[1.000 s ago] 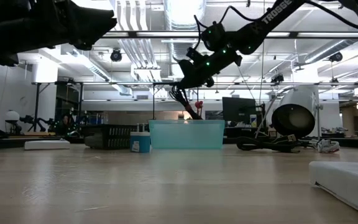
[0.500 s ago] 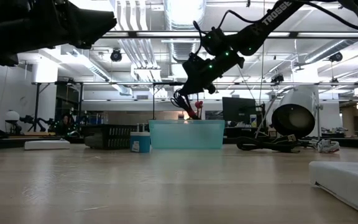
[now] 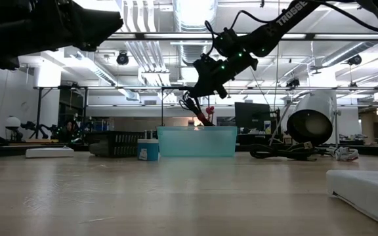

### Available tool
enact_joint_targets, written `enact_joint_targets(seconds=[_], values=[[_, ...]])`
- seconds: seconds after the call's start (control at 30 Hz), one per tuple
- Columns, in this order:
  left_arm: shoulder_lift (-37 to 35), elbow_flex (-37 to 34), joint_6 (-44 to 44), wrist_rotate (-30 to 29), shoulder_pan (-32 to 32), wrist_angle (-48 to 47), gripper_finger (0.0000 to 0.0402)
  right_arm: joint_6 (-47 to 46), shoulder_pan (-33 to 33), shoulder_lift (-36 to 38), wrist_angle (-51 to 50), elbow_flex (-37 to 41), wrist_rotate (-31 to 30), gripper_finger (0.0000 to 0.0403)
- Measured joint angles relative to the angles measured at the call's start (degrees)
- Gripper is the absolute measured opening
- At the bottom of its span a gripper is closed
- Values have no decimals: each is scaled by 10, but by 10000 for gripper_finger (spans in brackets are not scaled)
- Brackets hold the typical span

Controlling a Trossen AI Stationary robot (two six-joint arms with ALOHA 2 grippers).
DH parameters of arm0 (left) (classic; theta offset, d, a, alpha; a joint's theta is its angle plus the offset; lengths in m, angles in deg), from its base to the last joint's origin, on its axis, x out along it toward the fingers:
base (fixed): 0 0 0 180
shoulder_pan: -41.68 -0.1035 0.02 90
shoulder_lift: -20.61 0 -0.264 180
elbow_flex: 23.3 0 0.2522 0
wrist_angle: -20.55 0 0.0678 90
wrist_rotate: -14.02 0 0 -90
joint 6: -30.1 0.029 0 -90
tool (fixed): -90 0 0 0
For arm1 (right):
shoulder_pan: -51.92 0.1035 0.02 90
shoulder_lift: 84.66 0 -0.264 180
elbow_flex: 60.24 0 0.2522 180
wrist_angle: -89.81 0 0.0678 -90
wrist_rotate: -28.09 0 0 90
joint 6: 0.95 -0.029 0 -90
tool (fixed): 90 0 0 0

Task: Pick and place items into bin
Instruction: Put the bottom black charger cable into the green bin

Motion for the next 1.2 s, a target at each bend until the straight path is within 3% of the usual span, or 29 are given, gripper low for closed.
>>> enact_joint_targets(seconds=[0.23,0.63,1.2], values=[[0,1,4,0,0,1,208,-11,-11,-57,-88,-79,31,13],[0,1,4,0,0,1,208,-8,-18,-155,-235,-229,33,13],[0,0,4,0,0,0,208,16,-17,-161,-256,-240,34,20]])
